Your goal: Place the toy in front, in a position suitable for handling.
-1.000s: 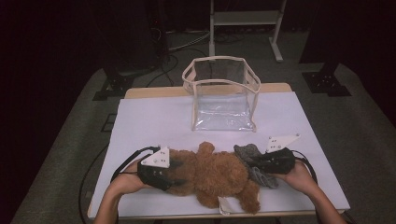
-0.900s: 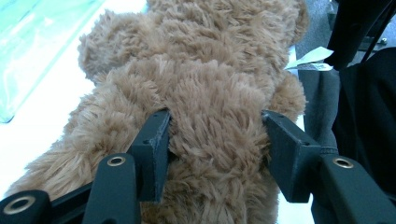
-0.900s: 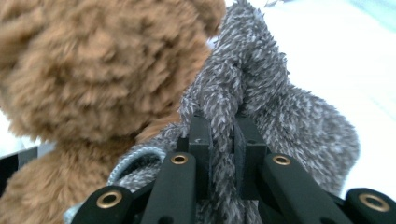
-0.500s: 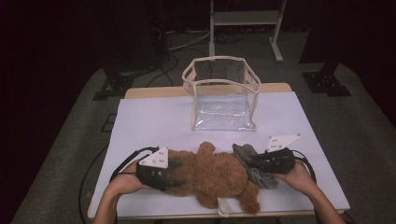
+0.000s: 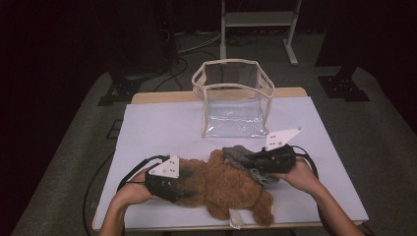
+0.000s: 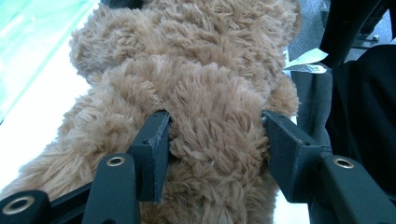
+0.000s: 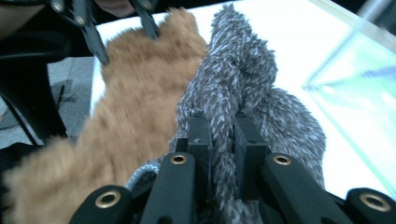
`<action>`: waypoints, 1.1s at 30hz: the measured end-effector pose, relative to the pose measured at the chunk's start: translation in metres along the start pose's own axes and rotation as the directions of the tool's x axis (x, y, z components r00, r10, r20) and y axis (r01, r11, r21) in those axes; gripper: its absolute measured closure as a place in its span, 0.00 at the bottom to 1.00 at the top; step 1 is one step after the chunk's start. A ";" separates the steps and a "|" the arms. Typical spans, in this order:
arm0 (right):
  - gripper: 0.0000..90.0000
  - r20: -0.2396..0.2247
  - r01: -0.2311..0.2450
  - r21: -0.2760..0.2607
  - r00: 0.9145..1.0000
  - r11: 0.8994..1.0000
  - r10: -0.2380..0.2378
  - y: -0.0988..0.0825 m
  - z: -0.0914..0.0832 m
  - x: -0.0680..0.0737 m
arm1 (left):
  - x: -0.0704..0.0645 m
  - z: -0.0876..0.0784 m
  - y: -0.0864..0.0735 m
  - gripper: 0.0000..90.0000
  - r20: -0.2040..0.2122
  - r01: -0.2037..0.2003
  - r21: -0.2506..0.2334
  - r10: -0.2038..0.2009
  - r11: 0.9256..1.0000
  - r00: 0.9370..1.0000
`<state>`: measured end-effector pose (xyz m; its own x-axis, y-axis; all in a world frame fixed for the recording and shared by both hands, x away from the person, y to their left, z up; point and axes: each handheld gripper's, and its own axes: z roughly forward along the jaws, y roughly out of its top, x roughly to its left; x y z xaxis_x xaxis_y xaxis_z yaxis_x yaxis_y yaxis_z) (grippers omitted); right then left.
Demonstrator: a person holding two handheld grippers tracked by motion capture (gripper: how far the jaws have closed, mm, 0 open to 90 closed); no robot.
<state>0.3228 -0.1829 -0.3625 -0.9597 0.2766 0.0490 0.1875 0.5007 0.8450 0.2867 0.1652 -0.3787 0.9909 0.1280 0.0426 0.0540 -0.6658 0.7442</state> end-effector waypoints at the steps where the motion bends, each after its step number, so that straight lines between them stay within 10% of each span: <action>1: 0.87 -0.011 0.014 -0.005 1.000 1.000 -0.014 0.006 0.004 0.002 | 0.000 0.000 0.000 0.49 0.000 -0.001 0.000 0.001 1.000 1.000; 11: 0.87 -0.084 0.112 0.061 0.991 0.992 -0.107 0.027 0.027 0.033 | 0.000 -0.002 0.004 0.47 -0.046 -0.021 -0.007 0.020 1.000 0.999; 20: 0.88 -0.070 0.037 0.050 0.997 0.998 -0.034 0.000 0.019 0.022 | 0.009 -0.027 -0.002 0.42 -0.113 -0.023 -0.016 0.021 1.000 0.993; 33: 0.87 -0.039 0.074 0.038 0.997 0.997 -0.072 0.001 -0.004 0.042 | 0.013 -0.010 -0.023 0.47 -0.021 0.042 -0.029 -0.043 0.999 0.999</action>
<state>0.2822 -0.1744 -0.3571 -0.9783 0.2072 0.0088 0.1241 0.5505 0.8256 0.2965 0.1898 -0.3887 0.9848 0.1717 0.0245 0.0922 -0.6378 0.7646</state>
